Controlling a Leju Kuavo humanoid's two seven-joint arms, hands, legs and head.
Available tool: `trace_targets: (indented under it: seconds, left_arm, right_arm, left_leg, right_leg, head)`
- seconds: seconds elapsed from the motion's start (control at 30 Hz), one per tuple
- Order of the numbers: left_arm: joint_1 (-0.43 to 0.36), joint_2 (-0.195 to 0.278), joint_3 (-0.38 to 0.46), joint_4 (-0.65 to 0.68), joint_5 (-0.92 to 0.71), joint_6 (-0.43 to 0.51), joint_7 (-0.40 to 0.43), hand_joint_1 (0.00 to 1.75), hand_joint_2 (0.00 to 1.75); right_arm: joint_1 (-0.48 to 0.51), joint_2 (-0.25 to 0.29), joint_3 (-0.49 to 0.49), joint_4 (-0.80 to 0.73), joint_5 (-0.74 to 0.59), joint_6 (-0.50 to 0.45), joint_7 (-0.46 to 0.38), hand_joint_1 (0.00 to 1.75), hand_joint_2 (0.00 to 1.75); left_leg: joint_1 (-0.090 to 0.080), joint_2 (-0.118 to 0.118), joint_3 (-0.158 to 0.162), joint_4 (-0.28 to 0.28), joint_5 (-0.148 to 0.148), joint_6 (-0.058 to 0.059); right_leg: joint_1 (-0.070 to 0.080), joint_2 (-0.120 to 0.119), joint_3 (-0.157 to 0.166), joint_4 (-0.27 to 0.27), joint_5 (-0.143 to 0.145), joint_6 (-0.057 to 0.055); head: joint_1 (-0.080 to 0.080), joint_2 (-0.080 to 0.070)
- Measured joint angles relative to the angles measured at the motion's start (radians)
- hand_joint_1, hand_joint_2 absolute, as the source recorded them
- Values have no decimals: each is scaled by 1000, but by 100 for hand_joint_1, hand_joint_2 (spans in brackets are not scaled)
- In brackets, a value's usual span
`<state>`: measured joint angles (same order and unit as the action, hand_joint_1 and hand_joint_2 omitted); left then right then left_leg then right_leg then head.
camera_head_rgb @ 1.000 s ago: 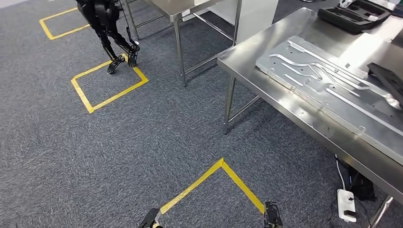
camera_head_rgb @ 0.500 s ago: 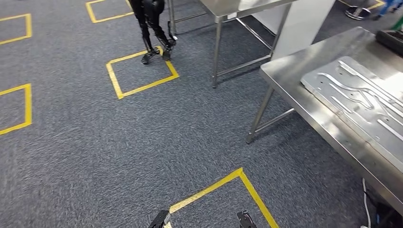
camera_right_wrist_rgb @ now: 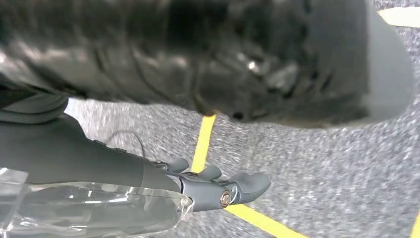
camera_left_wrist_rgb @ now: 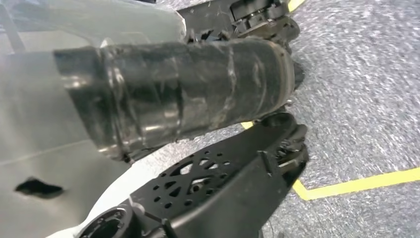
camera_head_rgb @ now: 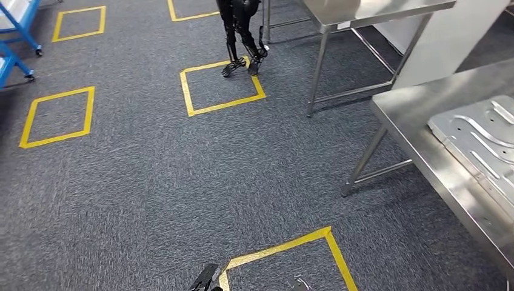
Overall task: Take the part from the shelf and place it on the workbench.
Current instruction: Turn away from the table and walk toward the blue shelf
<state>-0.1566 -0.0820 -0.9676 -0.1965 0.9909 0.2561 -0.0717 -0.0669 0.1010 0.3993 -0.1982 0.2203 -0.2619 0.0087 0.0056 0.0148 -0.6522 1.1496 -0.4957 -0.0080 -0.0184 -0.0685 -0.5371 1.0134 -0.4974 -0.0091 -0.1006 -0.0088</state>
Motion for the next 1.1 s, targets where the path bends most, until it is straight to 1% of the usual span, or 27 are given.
trace_targets:
  seconds: [0.03, 0.1, 0.13, 0.23, 0.27, 0.3, 0.33, 0.37, 0.4, 0.43, 0.47, 0.5, 0.53, 0.6, 0.63, 0.67, 0.73, 0.77, 0.8, 0.87, 0.9, 0.93, 0.97, 1.0, 1.03, 1.07, 1.1]
  left_arm:
    - [1, 0, 0, 0, 0, 1, 2, 0, 0]
    - [1, 0, 0, 0, 0, 2, 5, 0, 0]
    - [2, 0, 0, 0, 0, 2, 6, 0, 0]
    - [6, 0, -1, 0, 0, 2, 8, 0, 0]
    - [6, 0, -1, 0, 0, 1, 8, 0, 0]
    - [6, 0, -1, 0, 0, 1, 8, 0, 0]
    - [7, 0, -1, 0, 0, 1, 8, 0, 0]
    - [7, -1, -1, 0, 0, 1, 8, 0, 0]
    - [7, -2, -1, 0, 0, 1, 8, 0, 0]
    - [8, -2, -1, 0, 0, 1, 9, 0, 0]
    - [10, -2, -1, 0, 0, 1, 8, 0, 0]
    - [11, -2, -1, 0, 0, 1, 8, 0, 0]
    - [11, -3, -1, 0, 0, 0, 8, 0, 0]
    - [10, -4, -1, 0, 0, 0, 8, 0, 0]
    - [9, -4, -1, 0, 0, 0, 8, 0, 0]
    - [9, -4, -1, 0, -1, 0, 8, 0, 0]
    - [10, -3, -1, 0, -2, -1, 8, 0, 0]
    - [11, -3, -1, 0, -3, 0, 8, 0, 0]
    - [10, -3, -1, 0, -4, 0, 7, 0, 0]
    - [5, -3, -1, 0, -6, 1, 6, 0, 0]
    - [2, -3, -1, 0, -7, 1, 6, 0, 0]
    - [-1, -3, -1, 0, -7, 1, 6, 0, 0]
    - [-2, -3, -1, 0, -8, 1, 6, 0, 0]
    - [-3, -3, -1, 0, -8, 1, 6, 0, 0]
    - [-2, -3, -1, 0, -8, 1, 6, 0, 0]
    - [-1, -3, -1, 0, -8, 1, 7, 0, 0]
    - [-1, -3, -1, 0, -8, 1, 7, 0, 0]
  right_arm:
    - [0, 1, 7, 0, 1, 0, 1, 0, 0]
    - [0, 2, 18, 0, 1, 0, 1, 0, 0]
    - [0, 2, 22, 0, 1, 0, 0, 0, 0]
    - [-4, 4, 29, -2, 1, 3, -4, 0, 0]
    - [-6, 4, 30, -2, 1, 4, -5, 0, 0]
    - [-8, 4, 31, -3, 1, 6, -6, 0, 0]
    - [-9, 3, 33, -3, 1, 7, -6, 0, 0]
    - [-9, 2, 36, -4, 1, 8, -7, 0, 0]
    - [-8, 2, 40, -4, 1, 8, -7, 0, 0]
    - [-5, 0, 43, -4, 0, 8, -7, 0, 0]
    - [-3, -1, 44, -4, 0, 8, -7, 0, 0]
    - [-2, -1, 45, -4, 0, 8, -7, 0, 0]
    - [-2, -1, 45, -4, 0, 8, -7, 0, 0]
    - [-3, -1, 46, -4, 0, 9, -7, 0, 0]
    - [-4, -1, 46, -4, 0, 10, -7, 0, 0]
    - [-3, -1, 47, -4, 0, 10, -6, 0, 0]
    - [-2, -1, 48, -4, 0, 9, -4, 0, 0]
    - [-2, 0, 48, -5, 0, 6, -2, 0, 0]
    - [-3, 0, 49, -5, 0, 4, -1, 0, 0]
    - [-3, 1, 51, -6, 0, -2, 1, 0, 0]
    - [-1, 1, 52, -5, 0, -4, 2, 0, 0]
    - [1, 1, 53, -5, 0, -5, 4, 0, 0]
    - [2, 1, 54, -5, 0, -6, 5, 0, 0]
    - [2, 1, 54, -5, 0, -6, 6, 0, 0]
    - [1, 2, 54, -5, 0, -6, 6, 0, 0]
    - [0, 2, 55, -6, 0, -6, 6, 0, 0]
    - [-1, 2, 55, -6, 0, -6, 6, 0, 0]
  left_leg:
    - [-5, 22, 32, -62, 23, 1]
    - [-14, 53, 66, -131, 33, 10]
    - [-20, 51, 68, -136, 27, 15]
    - [-18, 21, 72, -146, 28, 30]
    - [-15, 13, 81, -154, 31, 35]
    - [-12, 4, 90, -161, 32, 39]
    - [-11, -6, 96, -165, 32, 44]
    - [-10, -19, 102, -169, 32, 50]
    - [-11, -33, 103, -169, 32, 54]
    - [-12, -47, 102, -167, 31, 56]
    - [-12, -61, 101, -165, 30, 56]
    - [-11, -74, 101, -161, 28, 55]
    - [-9, -86, 100, -155, 25, 52]
    - [-6, -108, 93, -134, 11, 40]
    - [-6, -118, 87, -124, 6, 33]
    - [-6, -126, 78, -118, 2, 27]
    - [-5, -141, 69, -116, 2, 19]
    - [-5, -131, 65, -111, -1, 15]
    - [-5, -111, 58, -94, -12, 11]
    - [-5, -54, 17, -4, -61, 2]
    - [-4, -38, -14, 59, -90, -2]
    - [-3, -30, -43, 115, -112, -4]
    - [-3, -28, -59, 145, -116, -3]
    - [-4, -26, -58, 141, -103, -1]
    - [-6, -21, -37, 100, -73, 5]
    - [-9, -7, -3, 33, -37, 13]
    - [-16, 18, 30, -31, -13, 23]
  right_leg:
    - [2, -9, 5, 0, -4, 4]
    - [6, -27, 11, -1, -10, 13]
    - [8, -37, 12, -2, -11, 17]
    - [10, -63, 20, -6, -18, 31]
    - [8, -49, 23, -2, -23, 35]
    - [6, -16, 15, 21, -37, 38]
    - [4, 20, -8, 69, -60, 40]
    - [2, 55, -43, 136, -89, 41]
    - [2, 72, -88, 212, -117, 40]
    - [2, 73, -126, 270, -131, 39]
    - [2, 73, -146, 292, -123, 38]
    - [0, 73, -147, 276, -97, 39]
    - [-3, 77, -129, 224, -56, 40]
    - [-11, 112, -77, 102, 1, 45]
    - [-14, 128, -61, 65, 12, 44]
    - [-15, 138, -55, 51, 10, 42]
    - [-12, 123, -56, 52, 9, 29]
    - [-12, 113, -55, 51, 10, 22]
    - [-12, 102, -54, 50, 10, 16]
    - [-10, 76, -52, 48, 8, 6]
    - [-7, 61, -51, 48, 6, 3]
    - [-4, 46, -51, 48, 4, 1]
    - [-2, 32, -50, 48, 2, -1]
    - [1, 18, -48, 48, 0, -3]
    - [4, 7, -45, 48, -3, -3]
    - [6, -4, -40, 47, -6, -3]
    - [9, -14, -34, 46, -9, -3]
  head:
    - [1, 0]
    - [1, 0]
    - [3, 0]
    - [4, 0]
    - [6, 0]
    - [9, 0]
    - [14, 0]
    - [18, 0]
    - [21, 0]
    - [21, 0]
    - [21, 0]
    - [21, 0]
    - [21, 0]
    - [23, 0]
    - [24, 0]
    - [24, 0]
    - [23, 0]
    - [22, 0]
    - [19, 0]
    - [11, 0]
    - [8, 0]
    - [8, 0]
    - [8, 0]
    - [8, 0]
    - [8, 0]
    - [8, 0]
    - [8, 0]
